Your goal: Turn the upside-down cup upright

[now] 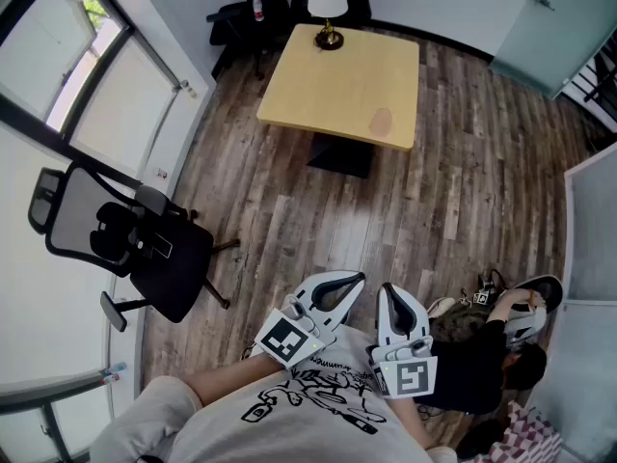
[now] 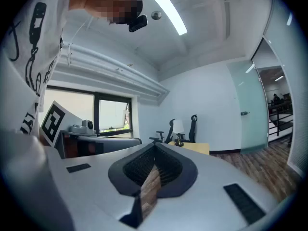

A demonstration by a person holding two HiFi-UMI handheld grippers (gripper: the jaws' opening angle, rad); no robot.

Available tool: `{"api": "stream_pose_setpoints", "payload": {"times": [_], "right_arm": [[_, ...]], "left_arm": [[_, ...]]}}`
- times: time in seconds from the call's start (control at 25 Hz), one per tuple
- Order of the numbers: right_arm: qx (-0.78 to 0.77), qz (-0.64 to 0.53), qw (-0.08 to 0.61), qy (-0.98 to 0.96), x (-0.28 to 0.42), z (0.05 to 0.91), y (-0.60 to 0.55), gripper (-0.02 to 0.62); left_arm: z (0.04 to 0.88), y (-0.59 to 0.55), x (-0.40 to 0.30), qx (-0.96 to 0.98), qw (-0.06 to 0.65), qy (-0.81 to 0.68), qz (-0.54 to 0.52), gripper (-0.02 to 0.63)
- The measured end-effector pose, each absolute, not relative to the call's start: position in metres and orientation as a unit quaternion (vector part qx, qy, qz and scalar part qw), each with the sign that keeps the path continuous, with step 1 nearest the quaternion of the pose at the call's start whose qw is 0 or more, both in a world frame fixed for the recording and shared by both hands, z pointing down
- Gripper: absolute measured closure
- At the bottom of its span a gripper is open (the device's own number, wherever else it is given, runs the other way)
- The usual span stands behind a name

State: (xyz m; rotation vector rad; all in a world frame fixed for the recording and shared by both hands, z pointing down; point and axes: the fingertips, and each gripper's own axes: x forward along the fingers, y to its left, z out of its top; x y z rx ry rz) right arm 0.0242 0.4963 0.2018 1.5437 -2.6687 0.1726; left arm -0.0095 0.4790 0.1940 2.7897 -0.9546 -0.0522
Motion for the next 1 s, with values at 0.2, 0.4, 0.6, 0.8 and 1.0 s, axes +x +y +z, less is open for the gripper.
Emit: {"api": "stream_pose_setpoints", "payload": {"times": [0.2, 0.4, 0.6, 0.8, 1.0], "right_arm": [[0.495, 0.051, 0.03, -0.867, 0.021, 0.2, 0.493, 0.572], [0.493, 0.047, 0.019, -0.869, 0.023, 0.194, 0.489, 0.571], [0.493, 0.058, 0.016, -0.868, 0.026, 0.201, 0.481, 0.571], [0.49, 0.069, 0.019, -0.869, 0.017, 0.214, 0.454, 0.571], [0.488, 0.07, 0.027, -0.87, 0.005, 0.224, 0.402, 0.571]], "left_arm": [[0.191, 0.476, -0.015, 0.94, 0.095, -0.328, -0.024, 0.597], [0.19, 0.47, -0.018, 0.936, 0.091, -0.337, -0.033, 0.597], [0.193, 0.467, -0.016, 0.936, 0.099, -0.337, -0.031, 0.597], [0.207, 0.443, -0.024, 0.936, 0.108, -0.334, -0.025, 0.597], [0.219, 0.386, -0.035, 0.936, 0.119, -0.329, -0.03, 0.597]]}}
